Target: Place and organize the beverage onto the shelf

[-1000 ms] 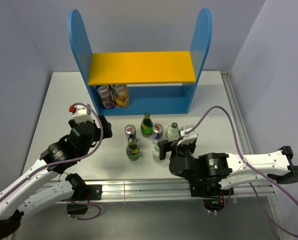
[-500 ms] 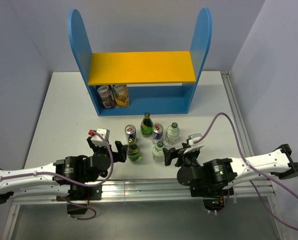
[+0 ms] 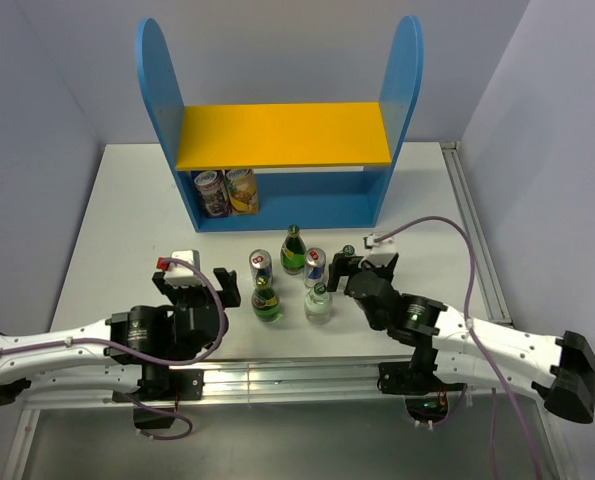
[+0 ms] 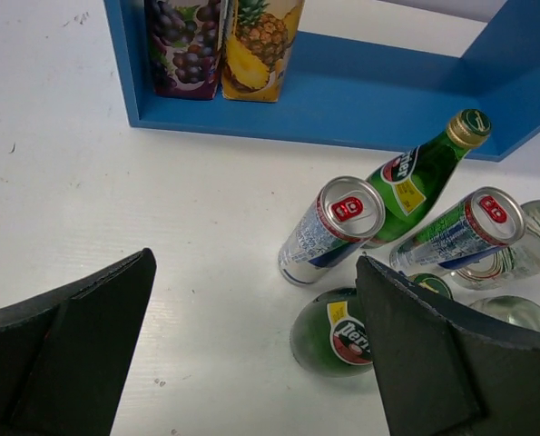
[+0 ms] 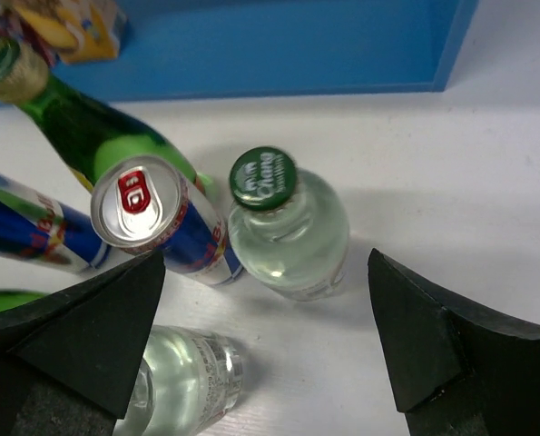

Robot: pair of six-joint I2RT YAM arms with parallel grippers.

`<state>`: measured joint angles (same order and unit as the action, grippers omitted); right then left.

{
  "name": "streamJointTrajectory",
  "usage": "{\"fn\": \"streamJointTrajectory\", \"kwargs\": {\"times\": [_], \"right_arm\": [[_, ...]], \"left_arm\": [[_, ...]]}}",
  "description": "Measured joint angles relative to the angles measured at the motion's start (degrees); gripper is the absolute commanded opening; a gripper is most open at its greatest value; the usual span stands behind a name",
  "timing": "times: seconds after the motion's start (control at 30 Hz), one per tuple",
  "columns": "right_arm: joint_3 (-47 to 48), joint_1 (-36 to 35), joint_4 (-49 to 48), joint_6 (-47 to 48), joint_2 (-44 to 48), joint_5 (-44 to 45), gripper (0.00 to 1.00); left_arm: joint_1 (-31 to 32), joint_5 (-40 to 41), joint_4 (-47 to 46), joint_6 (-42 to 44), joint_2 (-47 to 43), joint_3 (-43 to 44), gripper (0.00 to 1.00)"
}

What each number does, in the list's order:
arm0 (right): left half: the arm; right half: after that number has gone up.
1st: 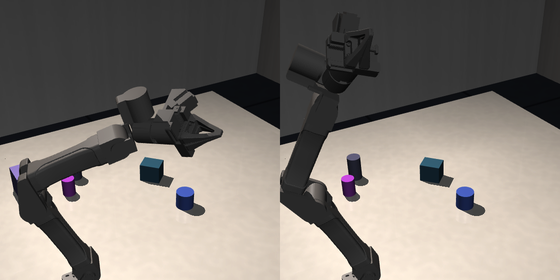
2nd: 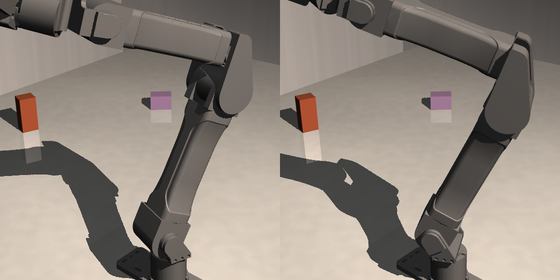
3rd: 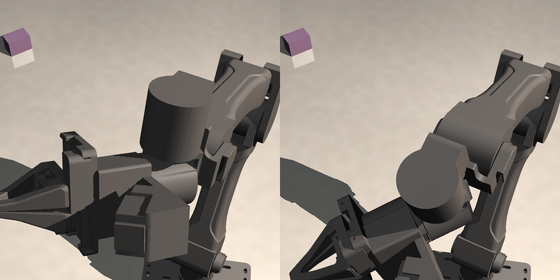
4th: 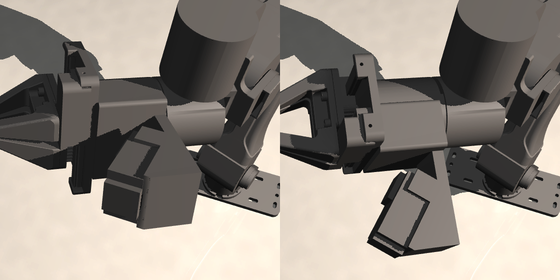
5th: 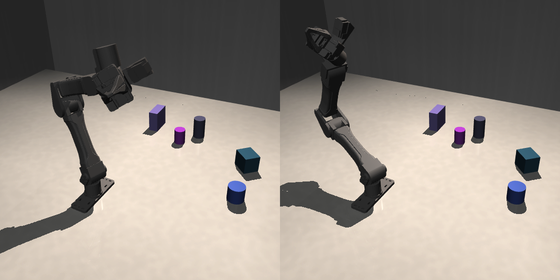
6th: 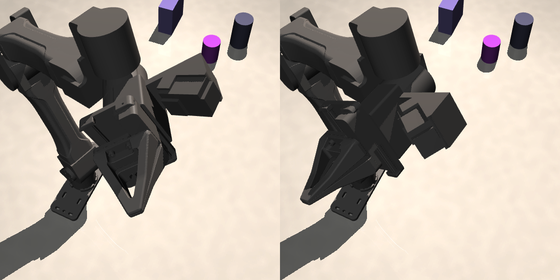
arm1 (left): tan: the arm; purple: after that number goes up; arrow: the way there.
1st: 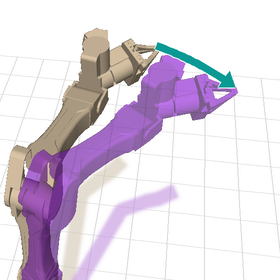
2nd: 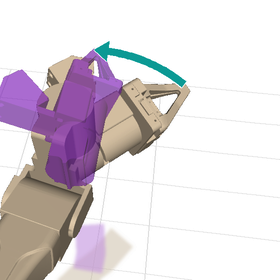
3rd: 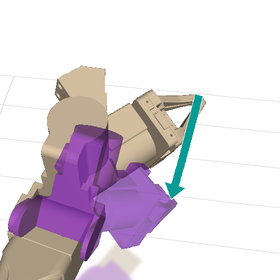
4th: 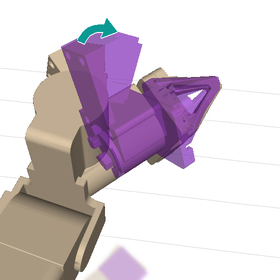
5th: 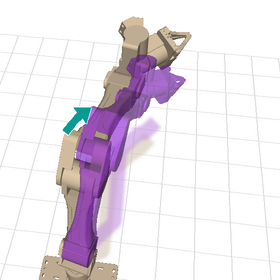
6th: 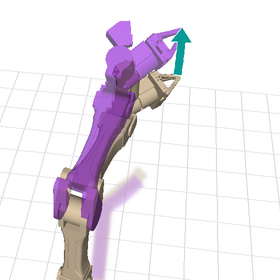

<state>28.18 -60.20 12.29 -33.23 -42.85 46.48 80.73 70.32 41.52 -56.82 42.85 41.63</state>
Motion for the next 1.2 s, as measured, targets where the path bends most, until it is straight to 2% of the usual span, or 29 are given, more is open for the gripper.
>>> {"fn": "streamJointTrajectory", "kwargs": {"times": [0.13, 0.37, 0.7, 0.93, 1.1, 1.2], "right_arm": [[0.5, 0.8, -3.6, 2.2, -6.8, -2.4, 1.00], [0.8, 4.8, -7.6, 4.1, -8.0, -4.0, 1.00], [0.5, 11.6, -11.6, 5.7, -7.6, -6.5, 0.96], [0.3, 12.3, -14.3, 5.7, -11.1, -8.7, 0.94], [0.3, 12.4, -15.2, 5.6, -13.1, -9.7, 0.86], [-0.1, 12.4, -15.7, 5.7, -13.2, -9.6, 0.72]], "left_arm": [[0.0, 0.5, 0.6, -0.5, -4.0, -1.4, 0.99], [0.0, 0.5, -2.5, 2.5, -12.4, -4.0, 0.99], [0.0, 0.8, -1.4, 1.3, -4.9, -4.0, 0.99], [0.0, 1.1, -0.5, 0.3, -3.5, -4.0, 0.99], [0.0, 1.1, -0.6, 0.4, -5.5, -4.0, 0.99], [0.0, 1.1, -1.0, 0.5, -6.4, -4.0, 0.99]]}}
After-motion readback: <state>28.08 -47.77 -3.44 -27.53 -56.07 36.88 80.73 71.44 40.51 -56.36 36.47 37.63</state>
